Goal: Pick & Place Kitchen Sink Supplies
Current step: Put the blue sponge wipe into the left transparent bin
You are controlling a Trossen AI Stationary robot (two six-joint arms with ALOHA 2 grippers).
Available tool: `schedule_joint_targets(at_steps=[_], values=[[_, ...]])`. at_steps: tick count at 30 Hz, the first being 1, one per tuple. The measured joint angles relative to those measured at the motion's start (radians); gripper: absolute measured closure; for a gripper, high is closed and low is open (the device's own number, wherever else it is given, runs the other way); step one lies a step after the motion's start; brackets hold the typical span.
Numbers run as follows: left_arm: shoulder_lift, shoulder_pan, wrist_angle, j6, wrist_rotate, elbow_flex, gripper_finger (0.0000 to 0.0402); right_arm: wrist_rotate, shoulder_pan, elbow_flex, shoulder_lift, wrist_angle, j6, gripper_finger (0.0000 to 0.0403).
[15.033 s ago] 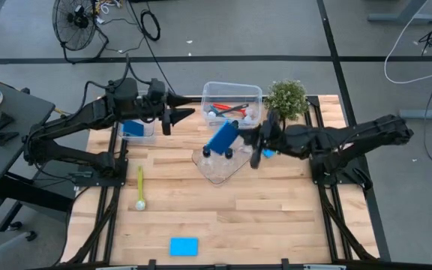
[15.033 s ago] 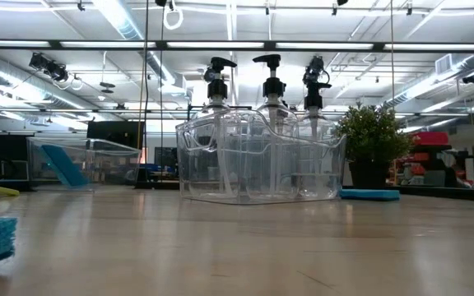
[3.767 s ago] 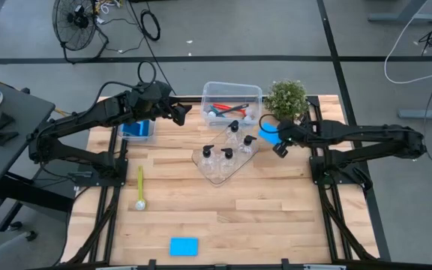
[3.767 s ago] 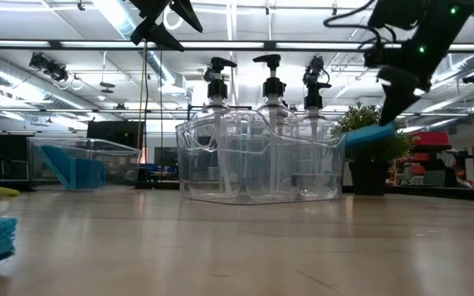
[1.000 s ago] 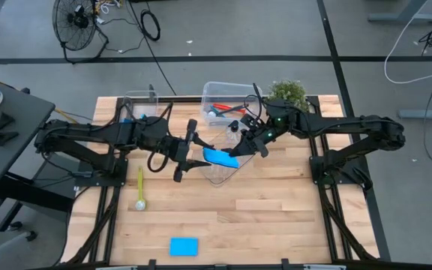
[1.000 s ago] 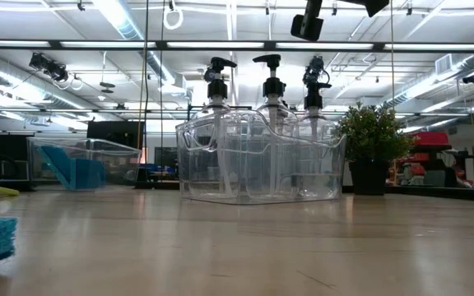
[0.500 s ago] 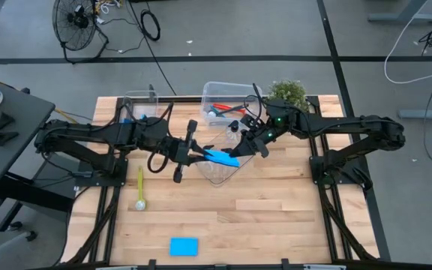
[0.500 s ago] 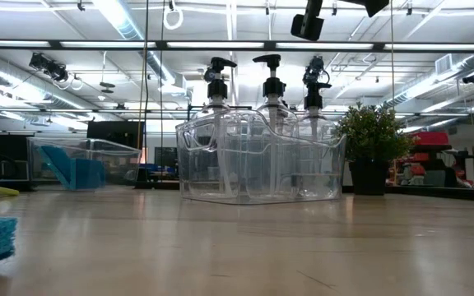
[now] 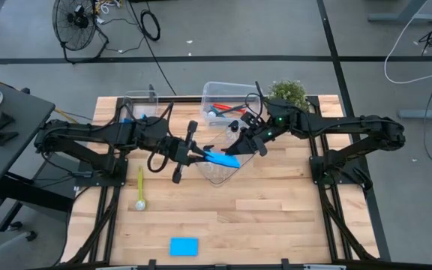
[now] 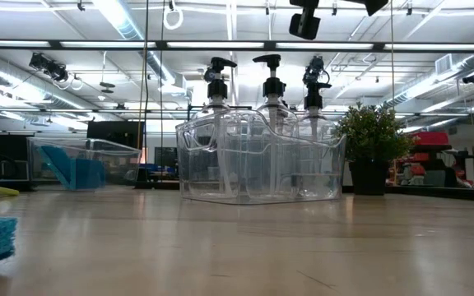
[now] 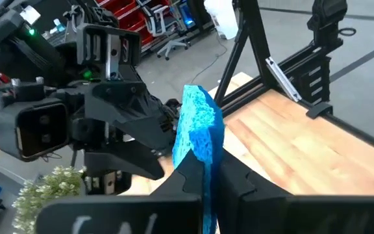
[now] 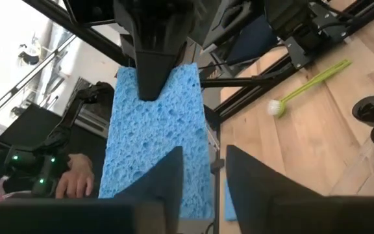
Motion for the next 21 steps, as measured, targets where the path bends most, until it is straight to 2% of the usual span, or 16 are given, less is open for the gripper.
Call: schedule_joint_targets(at_steps=[6, 9, 15, 21], values=[[0.000, 0.000, 0.000, -0.029, -0.002, 0.000, 0.0387, -0.013, -0.009, 0.000, -0.005, 0.079, 0.003, 0.0236], [-0.001, 0.001, -0.013, -0.029, -0.041, 0.000, 0.0381, -0.026, -0.025, 0.000, -0.016, 0.149, 0.009, 0.0222], [-0.028, 0.037, -0.069, -0.029, -0.126, 0.000, 0.0391, -0.014, -0.059, 0.000, -0.054, 0.233, -0.002, 0.0223], [-0.041, 0.120, -0.113, -0.028, -0.128, 0.000, 0.0378, 0.102, -0.102, 0.000, -0.085, 0.224, -0.106, 0.0243]])
